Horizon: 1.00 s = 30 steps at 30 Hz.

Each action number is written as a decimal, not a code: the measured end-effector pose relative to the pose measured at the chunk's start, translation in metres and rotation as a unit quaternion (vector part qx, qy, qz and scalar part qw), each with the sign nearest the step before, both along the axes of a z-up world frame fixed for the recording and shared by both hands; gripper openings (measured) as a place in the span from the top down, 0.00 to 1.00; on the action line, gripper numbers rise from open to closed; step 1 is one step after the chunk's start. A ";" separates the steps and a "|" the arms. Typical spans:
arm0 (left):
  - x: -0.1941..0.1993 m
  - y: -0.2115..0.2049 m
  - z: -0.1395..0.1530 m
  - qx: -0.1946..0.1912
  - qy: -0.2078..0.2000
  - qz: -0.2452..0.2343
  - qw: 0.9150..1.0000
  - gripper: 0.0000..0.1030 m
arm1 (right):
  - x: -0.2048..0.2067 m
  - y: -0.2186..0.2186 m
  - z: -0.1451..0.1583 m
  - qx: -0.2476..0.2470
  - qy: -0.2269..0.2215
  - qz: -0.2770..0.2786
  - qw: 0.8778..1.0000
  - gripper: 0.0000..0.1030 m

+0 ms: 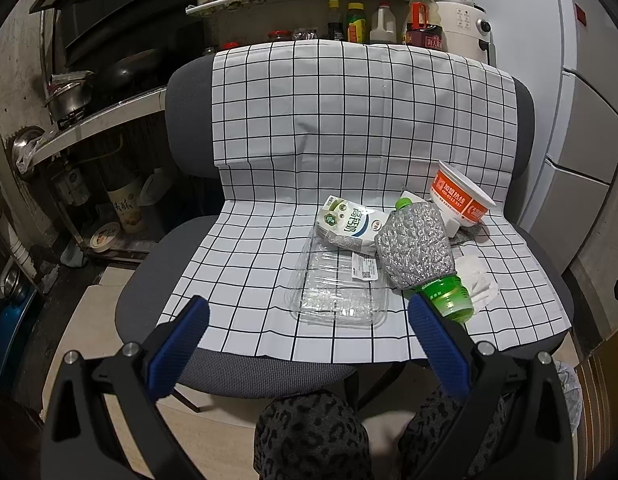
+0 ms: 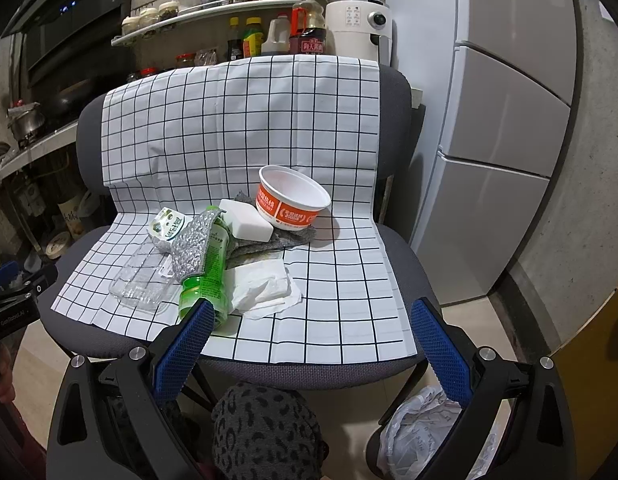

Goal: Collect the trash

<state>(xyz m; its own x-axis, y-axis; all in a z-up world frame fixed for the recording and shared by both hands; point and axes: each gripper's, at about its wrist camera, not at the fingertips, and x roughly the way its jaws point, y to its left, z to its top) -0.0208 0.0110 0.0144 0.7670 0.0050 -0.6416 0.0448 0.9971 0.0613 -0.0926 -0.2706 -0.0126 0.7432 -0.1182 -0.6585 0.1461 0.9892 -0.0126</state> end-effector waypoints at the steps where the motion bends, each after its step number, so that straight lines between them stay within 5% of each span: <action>1: 0.000 -0.001 0.000 0.000 0.000 0.000 1.000 0.06 | 0.000 0.000 0.000 0.000 0.000 0.000 1.000 0.06; 30: 0.001 0.002 -0.002 0.000 0.002 0.003 1.000 0.06 | -0.001 0.003 -0.004 0.001 0.001 0.000 1.000 0.06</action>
